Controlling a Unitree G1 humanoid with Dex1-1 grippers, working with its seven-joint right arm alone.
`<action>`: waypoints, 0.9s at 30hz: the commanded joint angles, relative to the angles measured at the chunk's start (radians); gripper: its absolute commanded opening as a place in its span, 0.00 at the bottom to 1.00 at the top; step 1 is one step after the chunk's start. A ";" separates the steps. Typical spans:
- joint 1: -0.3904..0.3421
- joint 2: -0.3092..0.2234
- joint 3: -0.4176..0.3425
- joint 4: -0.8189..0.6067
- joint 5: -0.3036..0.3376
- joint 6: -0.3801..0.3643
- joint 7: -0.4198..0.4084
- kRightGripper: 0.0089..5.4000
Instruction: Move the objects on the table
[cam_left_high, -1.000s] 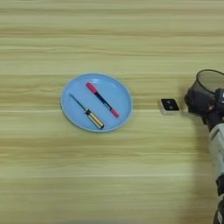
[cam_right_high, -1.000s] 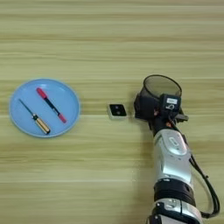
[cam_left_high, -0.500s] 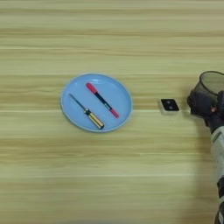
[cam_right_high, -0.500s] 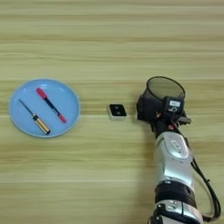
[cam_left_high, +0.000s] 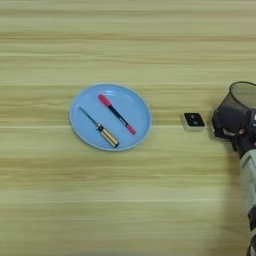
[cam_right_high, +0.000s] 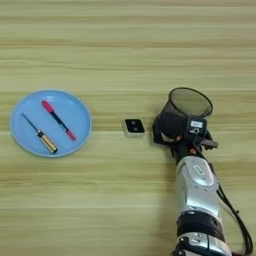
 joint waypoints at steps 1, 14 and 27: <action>-0.030 -0.039 0.001 -0.084 -0.003 -0.002 -0.014 1.00; 0.101 -0.006 0.026 -0.291 -0.001 0.067 -0.013 1.00; 0.259 0.024 0.071 -0.517 -0.012 0.162 0.006 1.00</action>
